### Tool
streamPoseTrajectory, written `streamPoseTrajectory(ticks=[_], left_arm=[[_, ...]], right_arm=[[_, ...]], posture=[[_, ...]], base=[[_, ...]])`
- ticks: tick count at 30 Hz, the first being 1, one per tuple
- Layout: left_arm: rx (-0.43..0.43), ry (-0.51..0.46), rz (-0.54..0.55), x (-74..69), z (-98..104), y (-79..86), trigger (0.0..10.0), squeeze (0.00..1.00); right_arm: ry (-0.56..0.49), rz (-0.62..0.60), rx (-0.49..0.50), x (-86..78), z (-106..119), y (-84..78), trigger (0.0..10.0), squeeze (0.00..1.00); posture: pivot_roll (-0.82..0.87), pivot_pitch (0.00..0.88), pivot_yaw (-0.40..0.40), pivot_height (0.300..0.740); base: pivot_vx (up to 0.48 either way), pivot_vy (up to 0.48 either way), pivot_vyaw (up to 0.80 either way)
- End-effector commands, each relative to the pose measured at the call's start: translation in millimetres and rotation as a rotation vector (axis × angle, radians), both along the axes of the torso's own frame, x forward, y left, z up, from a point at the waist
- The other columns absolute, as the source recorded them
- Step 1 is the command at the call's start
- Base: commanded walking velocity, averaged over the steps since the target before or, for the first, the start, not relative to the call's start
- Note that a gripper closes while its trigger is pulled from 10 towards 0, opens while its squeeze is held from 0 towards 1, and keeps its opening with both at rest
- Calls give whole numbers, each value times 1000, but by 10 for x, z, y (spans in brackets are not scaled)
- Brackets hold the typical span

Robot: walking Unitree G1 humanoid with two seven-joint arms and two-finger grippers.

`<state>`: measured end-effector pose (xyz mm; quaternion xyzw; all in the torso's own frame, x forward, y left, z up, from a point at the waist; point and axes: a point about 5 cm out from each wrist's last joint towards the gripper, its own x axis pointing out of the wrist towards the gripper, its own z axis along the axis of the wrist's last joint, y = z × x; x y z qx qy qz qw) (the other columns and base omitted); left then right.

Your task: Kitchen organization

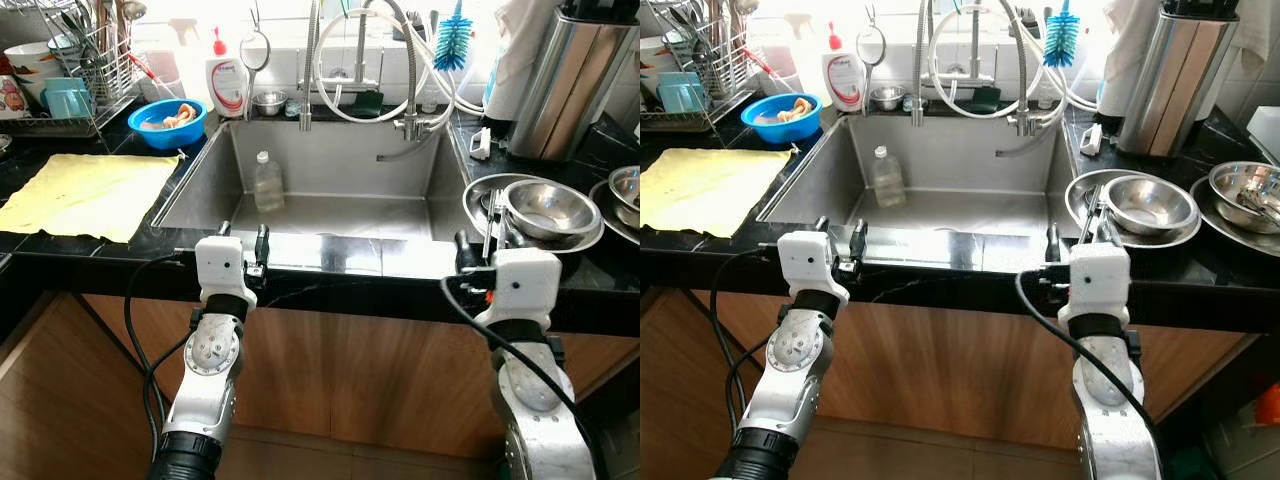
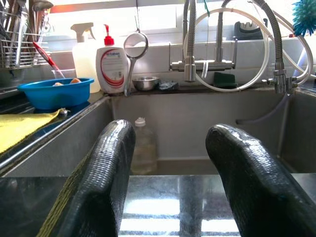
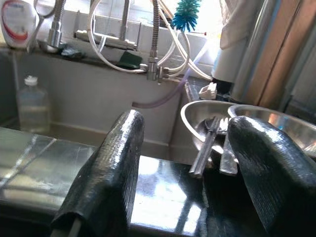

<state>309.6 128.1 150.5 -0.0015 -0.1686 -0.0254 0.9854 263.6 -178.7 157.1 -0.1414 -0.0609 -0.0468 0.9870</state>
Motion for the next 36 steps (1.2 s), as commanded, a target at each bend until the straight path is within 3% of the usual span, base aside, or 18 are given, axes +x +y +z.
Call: streamPoseTrajectory(ticks=[1, 4, 15, 16, 17, 18, 19, 21, 22, 23, 24, 36], left_arm=[[0, -3, 11, 2, 36, 38, 10000, 0], [0, -1, 11, 3, 34, 32, 10000, 0], [-2, 2, 16, -27, 29, 31, 10000, 0], [0, 3, 14, -28, 28, 29, 10000, 0], [1, 4, 13, -29, 27, 28, 10000, 0], [1, 6, 11, -29, 25, 25, 10000, 0], [2, 10, 8, -28, 21, 22, 10000, 0], [3, 15, 5, -27, 14, 19, 10000, 0], [3, 16, 4, -29, 11, 16, 10000, 0], [4, 17, 3, -31, 9, 15, 10000, 0], [3, 18, 2, -33, 7, 14, 10000, 0], [2, 22, 4, -34, 8, 16, 10000, 0]], right_arm=[[28, 9, -43, 28, -32, 8, 10000, 0], [44, -2, -91, 55, -46, -5, 10000, 0], [52, -41, -92, 82, -43, -17, 10000, 0], [50, -39, -89, 87, -40, -9, 9020, 0], [49, -38, -86, 90, -37, -6, 9020, 0], [50, -38, -90, 96, -35, 0, 3882, 0], [52, -39, -92, 98, -37, 0, 0, 0], [54, -41, -92, 101, -40, 3, 0, 0], [55, -41, -91, 104, -41, 4, 4431, 0], [55, -41, -90, 105, -42, 5, 4431, 0], [58, -43, -92, 110, -42, 9, 10000, 0], [72, -65, -96, 109, -59, -26, 10000, 0]], posture=[[-217, 0, 57, 740], [-213, 0, 58, 740], [-201, 0, 51, 740], [-200, 0, 51, 740], [-199, 0, 50, 740], [-199, 0, 50, 740], [-197, 0, 49, 740], [-197, 0, 49, 740], [-195, 0, 48, 740], [-195, 0, 48, 740], [-195, 0, 48, 740], [-195, 0, 47, 740]], base=[[0, 0, 0], [0, 0, 0], [0, 0, 0], [0, 0, 0], [0, 0, 0], [0, 0, 0], [0, 0, 0], [0, 0, 0], [0, 0, 0], [0, 0, 0], [0, 0, 0], [0, 0, 0]])
